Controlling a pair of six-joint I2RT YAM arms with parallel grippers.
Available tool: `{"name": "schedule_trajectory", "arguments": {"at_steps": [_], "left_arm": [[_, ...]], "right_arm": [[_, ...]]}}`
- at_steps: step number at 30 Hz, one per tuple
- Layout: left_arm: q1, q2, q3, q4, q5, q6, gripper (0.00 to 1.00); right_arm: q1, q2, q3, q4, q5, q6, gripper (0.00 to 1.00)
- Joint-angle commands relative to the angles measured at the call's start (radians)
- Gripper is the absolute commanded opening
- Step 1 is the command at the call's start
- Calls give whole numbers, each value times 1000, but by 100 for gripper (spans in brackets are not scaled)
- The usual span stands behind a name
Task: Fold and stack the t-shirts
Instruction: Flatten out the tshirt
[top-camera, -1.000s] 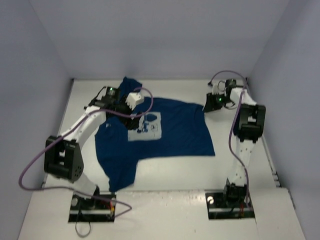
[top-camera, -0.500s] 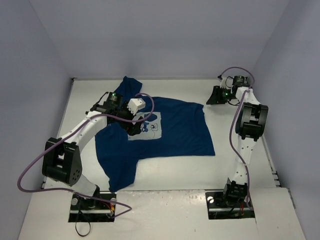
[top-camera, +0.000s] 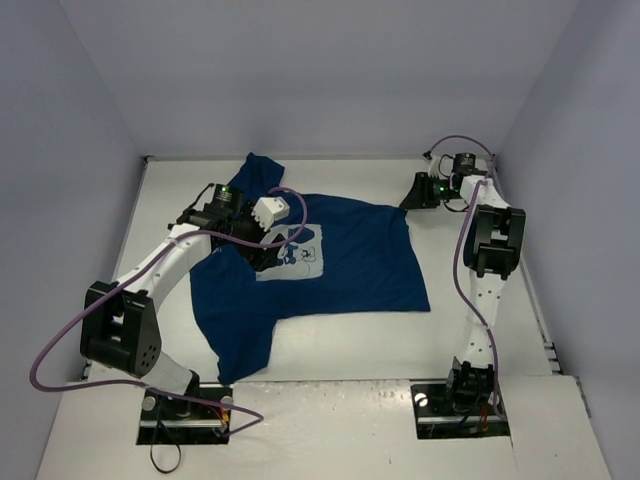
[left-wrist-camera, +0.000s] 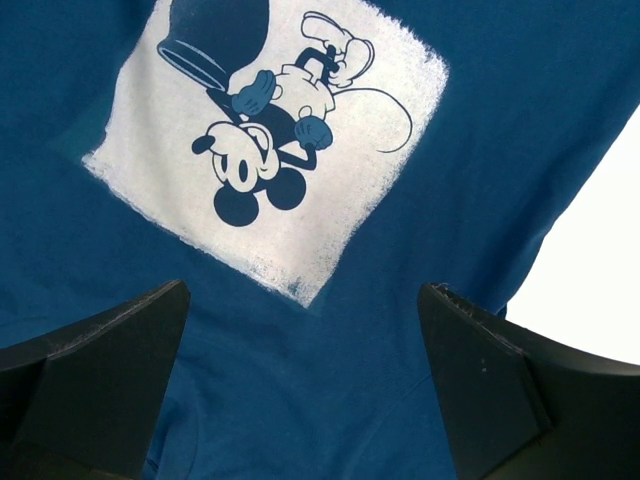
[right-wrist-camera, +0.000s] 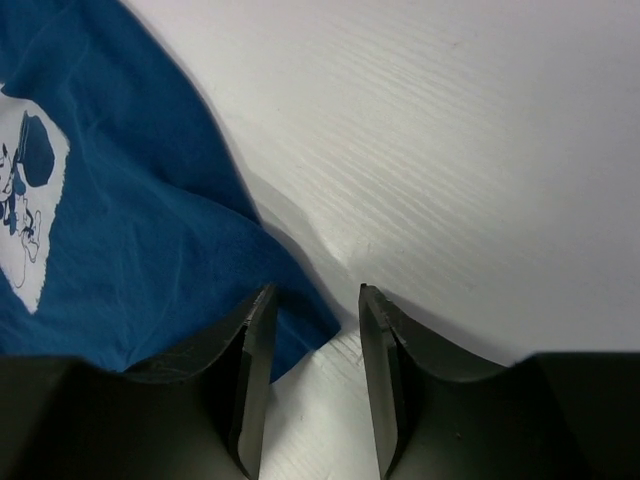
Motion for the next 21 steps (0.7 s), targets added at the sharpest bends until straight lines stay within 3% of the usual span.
{"name": "schedule_trajectory", "arguments": {"at_steps": [1, 2, 4, 6, 9, 11, 16, 18, 21], "left_arm": [[8, -52, 26, 9, -2, 25, 96], [8, -50, 26, 9, -2, 25, 96], [8, -49, 27, 9, -3, 28, 96], [8, -46, 29, 7, -8, 33, 96], [14, -47, 28, 1, -15, 45, 96], [17, -48, 27, 1, -15, 46, 96], [19, -46, 23, -5, -9, 46, 96], [19, -46, 20, -2, -6, 46, 96], [19, -42, 22, -3, -6, 48, 96]], "right_arm": [[9, 14, -25, -22, 0, 0, 34], [9, 14, -29, -23, 3, -6, 34], [7, 18, -29, -22, 6, -8, 19], [6, 20, -29, -24, 2, -7, 14], [4, 14, -29, -26, -9, -2, 18], [1, 8, -29, -28, -15, 3, 30], [-13, 4, -35, -31, -51, 35, 43], [-20, 2, -41, -31, -59, 31, 43], [-27, 6, -50, -33, -70, 27, 35]]}}
